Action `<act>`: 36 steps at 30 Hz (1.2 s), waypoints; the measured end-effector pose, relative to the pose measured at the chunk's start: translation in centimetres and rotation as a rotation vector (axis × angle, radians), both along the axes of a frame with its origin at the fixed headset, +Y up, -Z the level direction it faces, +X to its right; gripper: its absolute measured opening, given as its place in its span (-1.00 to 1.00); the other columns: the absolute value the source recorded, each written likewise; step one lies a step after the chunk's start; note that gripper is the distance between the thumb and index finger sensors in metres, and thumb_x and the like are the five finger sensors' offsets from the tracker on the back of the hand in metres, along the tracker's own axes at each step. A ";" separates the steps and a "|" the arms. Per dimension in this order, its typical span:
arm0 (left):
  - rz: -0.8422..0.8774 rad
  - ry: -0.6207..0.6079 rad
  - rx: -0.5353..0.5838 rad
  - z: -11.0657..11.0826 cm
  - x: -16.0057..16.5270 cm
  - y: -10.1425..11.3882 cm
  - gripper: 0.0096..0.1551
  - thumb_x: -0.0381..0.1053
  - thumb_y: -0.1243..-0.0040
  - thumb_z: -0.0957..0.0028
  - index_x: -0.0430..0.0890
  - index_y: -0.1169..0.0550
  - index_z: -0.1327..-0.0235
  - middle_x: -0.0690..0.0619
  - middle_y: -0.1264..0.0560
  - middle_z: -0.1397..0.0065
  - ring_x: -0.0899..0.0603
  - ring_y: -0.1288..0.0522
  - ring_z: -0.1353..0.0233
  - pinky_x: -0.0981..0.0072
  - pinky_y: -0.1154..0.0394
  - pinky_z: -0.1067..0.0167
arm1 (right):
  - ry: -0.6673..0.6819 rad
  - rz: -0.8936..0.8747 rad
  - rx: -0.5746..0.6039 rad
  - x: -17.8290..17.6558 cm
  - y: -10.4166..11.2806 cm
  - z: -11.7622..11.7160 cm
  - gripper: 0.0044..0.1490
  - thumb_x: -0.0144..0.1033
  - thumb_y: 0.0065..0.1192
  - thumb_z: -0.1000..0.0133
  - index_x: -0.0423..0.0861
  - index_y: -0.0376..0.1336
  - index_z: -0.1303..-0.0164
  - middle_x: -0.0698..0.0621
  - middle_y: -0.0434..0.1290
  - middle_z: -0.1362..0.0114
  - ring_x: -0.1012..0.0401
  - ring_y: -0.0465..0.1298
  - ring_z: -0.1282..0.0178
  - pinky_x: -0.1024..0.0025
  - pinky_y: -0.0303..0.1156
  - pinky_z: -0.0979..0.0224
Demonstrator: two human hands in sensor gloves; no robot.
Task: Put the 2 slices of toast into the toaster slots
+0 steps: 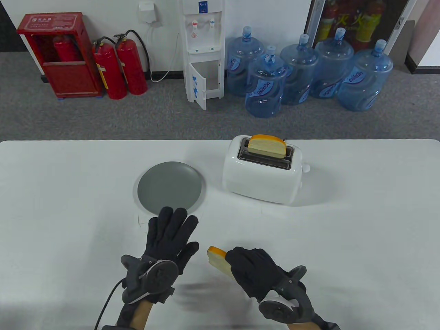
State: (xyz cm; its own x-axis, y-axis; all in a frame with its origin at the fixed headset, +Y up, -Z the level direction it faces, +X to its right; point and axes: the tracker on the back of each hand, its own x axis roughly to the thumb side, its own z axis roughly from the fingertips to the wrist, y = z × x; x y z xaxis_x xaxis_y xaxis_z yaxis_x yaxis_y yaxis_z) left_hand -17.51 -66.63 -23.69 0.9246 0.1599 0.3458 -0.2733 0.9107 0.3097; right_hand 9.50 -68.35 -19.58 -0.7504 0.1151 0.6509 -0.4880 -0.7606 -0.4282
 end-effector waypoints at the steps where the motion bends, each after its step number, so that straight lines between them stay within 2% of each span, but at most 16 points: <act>1: -0.015 0.030 -0.011 -0.2 -0.3 -0.2 -0.23 0.32 -0.01 -0.18 0.25 -0.18 -0.70 0.03 -0.09 -0.81 -0.34 0.01 -0.77 -0.21 -0.03 -0.62 | -0.001 0.001 0.000 0.0 0.0 0.0 -0.33 -0.14 0.36 -0.33 0.21 0.09 -0.60 0.02 0.54 -0.41 0.30 0.77 -0.14 0.21 0.70 -0.38; 8: -0.167 0.170 -0.048 -1.3 -2.0 -1.9 -0.17 0.38 0.03 -0.17 0.26 -0.09 -0.72 0.01 0.02 -0.82 -0.34 0.13 -0.75 -0.22 0.07 -0.60 | -0.001 0.003 0.003 0.0 0.0 0.0 -0.33 -0.15 0.35 -0.34 0.21 0.08 -0.60 0.02 0.54 -0.42 0.30 0.77 -0.15 0.20 0.69 -0.39; 16: -0.190 0.267 -0.116 -2.1 -4.0 -2.8 -0.14 0.41 0.06 -0.16 0.25 -0.06 -0.73 -0.01 0.05 -0.82 -0.35 0.16 -0.75 -0.23 0.10 -0.59 | 0.004 0.004 0.002 0.0 0.0 0.0 -0.33 -0.15 0.35 -0.34 0.22 0.08 -0.60 0.02 0.53 -0.42 0.29 0.76 -0.16 0.19 0.69 -0.39; 25: -0.189 0.342 -0.172 -2.3 -5.3 -3.5 -0.13 0.43 0.09 -0.16 0.25 -0.06 -0.74 -0.01 0.05 -0.83 -0.34 0.15 -0.76 -0.25 0.14 -0.58 | 0.003 0.009 -0.007 0.0 -0.1 0.0 -0.34 -0.16 0.35 -0.34 0.21 0.08 -0.59 0.02 0.53 -0.43 0.28 0.76 -0.17 0.17 0.68 -0.40; 36: -0.182 0.354 -0.228 -2.5 -6.0 -4.2 -0.13 0.44 0.10 -0.16 0.25 -0.05 -0.74 -0.01 0.06 -0.83 -0.34 0.15 -0.76 -0.25 0.13 -0.58 | -0.010 -0.002 -0.013 0.4 0.3 -0.1 -0.35 -0.17 0.35 -0.34 0.22 0.09 -0.58 0.02 0.52 -0.44 0.25 0.76 -0.18 0.14 0.67 -0.41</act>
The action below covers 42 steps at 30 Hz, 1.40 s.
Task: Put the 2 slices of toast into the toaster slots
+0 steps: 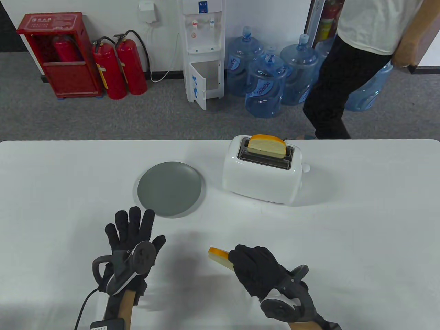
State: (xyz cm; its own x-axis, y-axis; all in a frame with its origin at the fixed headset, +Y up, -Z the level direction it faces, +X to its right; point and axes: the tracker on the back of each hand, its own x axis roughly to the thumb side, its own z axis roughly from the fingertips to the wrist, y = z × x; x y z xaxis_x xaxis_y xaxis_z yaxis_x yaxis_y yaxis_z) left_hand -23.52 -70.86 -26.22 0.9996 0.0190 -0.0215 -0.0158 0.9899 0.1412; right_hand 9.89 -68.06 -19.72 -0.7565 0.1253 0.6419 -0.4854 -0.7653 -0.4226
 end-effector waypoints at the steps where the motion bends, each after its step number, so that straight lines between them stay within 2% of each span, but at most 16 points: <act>1: -0.001 -0.001 -0.002 0.0 0.0 0.0 -0.13 0.44 0.10 -0.16 0.25 -0.05 -0.74 0.00 0.06 -0.83 -0.34 0.16 -0.76 -0.25 0.13 -0.58 | -0.001 -0.001 -0.002 0.0 0.0 0.0 -0.36 -0.18 0.35 -0.34 0.22 0.09 -0.58 0.01 0.52 -0.44 0.25 0.76 -0.19 0.14 0.67 -0.41; 6: 0.007 -0.013 0.003 -0.1 0.1 0.0 -0.13 0.44 0.10 -0.16 0.25 -0.05 -0.74 -0.01 0.06 -0.83 -0.34 0.16 -0.76 -0.25 0.13 -0.58 | -0.001 -0.005 -0.001 0.1 0.7 0.0 -0.36 -0.20 0.35 -0.35 0.22 0.10 -0.58 0.01 0.51 -0.46 0.22 0.75 -0.22 0.10 0.65 -0.44; 11: 0.019 -0.025 0.004 -0.1 0.1 -0.1 -0.13 0.44 0.10 -0.16 0.25 -0.05 -0.74 -0.01 0.06 -0.83 -0.33 0.16 -0.76 -0.25 0.14 -0.58 | -0.010 -0.016 0.023 0.1 3.2 -0.3 -0.36 -0.22 0.35 -0.36 0.24 0.10 -0.58 0.01 0.50 -0.49 0.20 0.74 -0.26 0.07 0.63 -0.47; 17: 0.017 -0.036 0.007 -0.2 0.2 -0.2 -0.13 0.44 0.10 -0.16 0.25 -0.04 -0.74 -0.01 0.06 -0.83 -0.33 0.16 -0.76 -0.25 0.14 -0.58 | -0.048 -0.055 0.049 0.1 8.6 -1.9 -0.36 -0.25 0.33 -0.37 0.27 0.09 -0.58 0.01 0.46 -0.54 0.15 0.70 -0.35 0.01 0.56 -0.55; 18: 0.018 -0.037 0.008 -0.2 0.2 -0.2 -0.13 0.44 0.10 -0.16 0.25 -0.04 -0.74 -0.01 0.06 -0.83 -0.34 0.16 -0.76 -0.25 0.14 -0.58 | -0.054 -0.057 0.049 0.1 8.9 -2.1 -0.36 -0.25 0.33 -0.37 0.27 0.09 -0.58 0.01 0.46 -0.55 0.15 0.69 -0.36 0.00 0.55 -0.55; 23: 0.015 -0.042 0.006 -0.3 0.3 -0.2 -0.13 0.44 0.10 -0.16 0.25 -0.04 -0.74 -0.01 0.05 -0.83 -0.33 0.16 -0.76 -0.25 0.14 -0.58 | -0.161 -0.091 0.018 0.4 13.2 -4.7 -0.37 -0.28 0.31 -0.38 0.31 0.09 -0.57 0.03 0.42 -0.60 0.12 0.65 -0.44 -0.04 0.48 -0.63; 31: 0.017 -0.042 0.002 -0.3 0.3 -0.2 -0.13 0.43 0.09 -0.16 0.25 -0.04 -0.74 -0.01 0.05 -0.83 -0.33 0.16 -0.76 -0.25 0.14 -0.58 | -0.314 -0.210 -0.060 1.9 18.1 -7.7 -0.38 -0.30 0.28 -0.41 0.36 0.08 -0.56 0.08 0.37 -0.67 0.10 0.56 -0.59 -0.09 0.37 -0.74; 38: 0.007 -0.045 -0.008 -0.3 0.4 -0.2 -0.13 0.43 0.09 -0.16 0.25 -0.04 -0.74 -0.01 0.05 -0.83 -0.34 0.17 -0.76 -0.25 0.14 -0.58 | -0.413 -0.259 -0.122 3.3 20.4 -10.1 -0.38 -0.33 0.26 -0.40 0.38 0.10 -0.56 0.15 0.36 -0.69 0.10 0.51 -0.65 -0.10 0.33 -0.78; 42: 0.011 -0.042 -0.011 -0.3 0.4 -0.2 -0.13 0.43 0.09 -0.16 0.25 -0.04 -0.74 -0.01 0.05 -0.83 -0.34 0.17 -0.76 -0.25 0.14 -0.58 | -0.438 -0.311 -0.168 3.7 21.1 -11.5 -0.39 -0.34 0.24 -0.40 0.38 0.10 -0.55 0.17 0.33 -0.71 0.09 0.45 -0.73 -0.12 0.28 -0.81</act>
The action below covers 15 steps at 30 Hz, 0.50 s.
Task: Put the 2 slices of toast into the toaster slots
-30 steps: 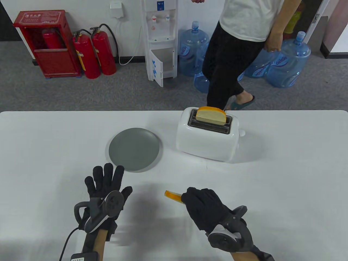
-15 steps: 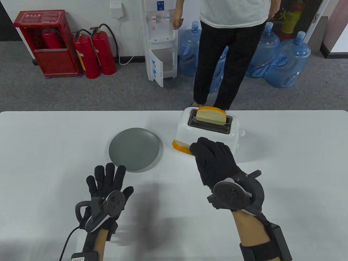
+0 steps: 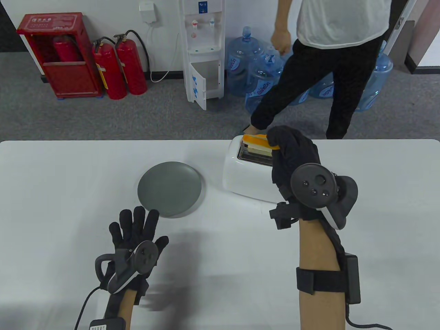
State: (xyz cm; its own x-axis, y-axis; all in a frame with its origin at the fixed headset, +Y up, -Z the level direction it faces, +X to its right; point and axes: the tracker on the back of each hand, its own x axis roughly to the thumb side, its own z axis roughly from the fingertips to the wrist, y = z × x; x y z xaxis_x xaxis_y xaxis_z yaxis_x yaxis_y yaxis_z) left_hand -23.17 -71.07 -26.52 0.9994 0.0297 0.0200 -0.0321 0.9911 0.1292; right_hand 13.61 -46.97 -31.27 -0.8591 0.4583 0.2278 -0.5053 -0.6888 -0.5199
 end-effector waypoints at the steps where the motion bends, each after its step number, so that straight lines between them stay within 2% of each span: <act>1: 0.000 0.001 -0.001 0.0 0.0 0.0 -0.13 0.43 0.09 -0.16 0.25 -0.05 -0.74 -0.01 0.05 -0.83 -0.34 0.16 -0.76 -0.25 0.14 -0.58 | -0.005 -0.023 -0.009 0.1 0.0 -0.5 -0.39 -0.34 0.23 -0.40 0.38 0.10 -0.55 0.18 0.33 -0.72 0.08 0.44 -0.74 -0.13 0.27 -0.82; 4: -0.002 0.002 -0.003 0.0 0.0 0.0 -0.13 0.43 0.09 -0.16 0.25 -0.05 -0.74 -0.01 0.04 -0.83 -0.34 0.16 -0.76 -0.25 0.14 -0.58 | -0.020 -0.058 -0.039 0.4 -0.4 -1.4 -0.38 -0.36 0.22 -0.40 0.38 0.10 -0.56 0.18 0.32 -0.72 0.07 0.42 -0.76 -0.13 0.26 -0.82; 8: -0.016 -0.004 -0.010 0.0 0.2 -0.1 -0.13 0.43 0.09 -0.16 0.26 -0.04 -0.74 -0.01 0.04 -0.83 -0.34 0.16 -0.76 -0.25 0.14 -0.58 | -0.076 -0.050 -0.064 1.1 -1.9 -3.0 -0.39 -0.40 0.24 -0.36 0.32 0.14 -0.53 0.17 0.34 -0.70 0.03 0.42 -0.74 -0.17 0.29 -0.77; 15: -0.012 -0.004 -0.013 -0.1 0.1 -0.1 -0.13 0.43 0.09 -0.16 0.26 -0.04 -0.74 0.00 0.03 -0.83 -0.33 0.16 -0.76 -0.25 0.14 -0.58 | -0.064 -0.108 -0.101 0.9 -3.6 -5.0 -0.39 -0.38 0.25 -0.36 0.31 0.14 -0.54 0.16 0.33 -0.70 0.02 0.42 -0.75 -0.15 0.30 -0.77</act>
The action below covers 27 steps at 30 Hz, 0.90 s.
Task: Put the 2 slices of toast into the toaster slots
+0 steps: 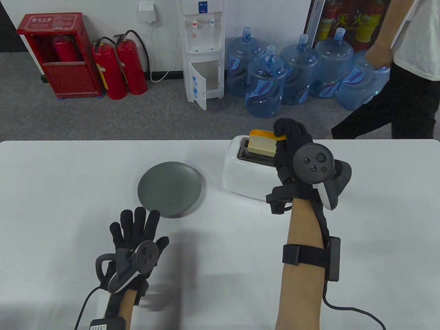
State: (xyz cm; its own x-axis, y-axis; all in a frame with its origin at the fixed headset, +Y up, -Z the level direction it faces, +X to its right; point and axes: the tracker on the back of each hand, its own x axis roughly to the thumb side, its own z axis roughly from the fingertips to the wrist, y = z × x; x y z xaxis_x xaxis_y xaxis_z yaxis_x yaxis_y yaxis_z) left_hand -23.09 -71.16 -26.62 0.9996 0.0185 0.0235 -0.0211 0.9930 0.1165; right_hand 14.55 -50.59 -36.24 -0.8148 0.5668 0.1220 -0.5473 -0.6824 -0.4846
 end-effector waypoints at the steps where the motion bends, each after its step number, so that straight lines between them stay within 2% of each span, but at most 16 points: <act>1: -0.001 0.001 -0.002 0.0 0.0 0.0 -0.13 0.43 0.09 -0.16 0.26 -0.05 -0.74 0.00 0.03 -0.83 -0.33 0.16 -0.76 -0.25 0.14 -0.58 | 0.000 -0.004 -0.002 0.0 -0.2 -0.2 -0.39 -0.38 0.25 -0.36 0.32 0.13 -0.55 0.17 0.33 -0.70 0.02 0.42 -0.75 -0.15 0.30 -0.77; 11: -0.012 0.001 -0.006 -0.1 -0.1 0.0 -0.13 0.43 0.09 -0.17 0.25 -0.04 -0.74 -0.01 0.03 -0.84 -0.33 0.16 -0.76 -0.25 0.14 -0.59 | 0.024 -0.037 -0.035 0.1 -2.8 -2.2 -0.39 -0.40 0.26 -0.36 0.29 0.14 -0.54 0.15 0.34 -0.69 0.00 0.42 -0.75 -0.17 0.30 -0.75; 27: -0.026 -0.021 0.009 -0.2 0.3 0.2 -0.13 0.43 0.09 -0.16 0.26 -0.05 -0.74 0.00 0.03 -0.83 -0.33 0.15 -0.77 -0.25 0.14 -0.59 | 0.033 -0.015 -0.081 0.4 -4.6 -3.8 -0.40 -0.40 0.27 -0.35 0.27 0.15 -0.54 0.14 0.35 -0.69 -0.01 0.41 -0.75 -0.18 0.30 -0.74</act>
State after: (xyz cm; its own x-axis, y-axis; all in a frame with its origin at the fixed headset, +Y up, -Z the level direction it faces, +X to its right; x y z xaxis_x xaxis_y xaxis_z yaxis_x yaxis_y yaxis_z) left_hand -22.76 -70.98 -26.79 0.9990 -0.0076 0.0444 0.0020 0.9922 0.1247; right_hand 14.94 -55.21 -40.07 -0.8025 0.5879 0.1021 -0.5725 -0.7104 -0.4094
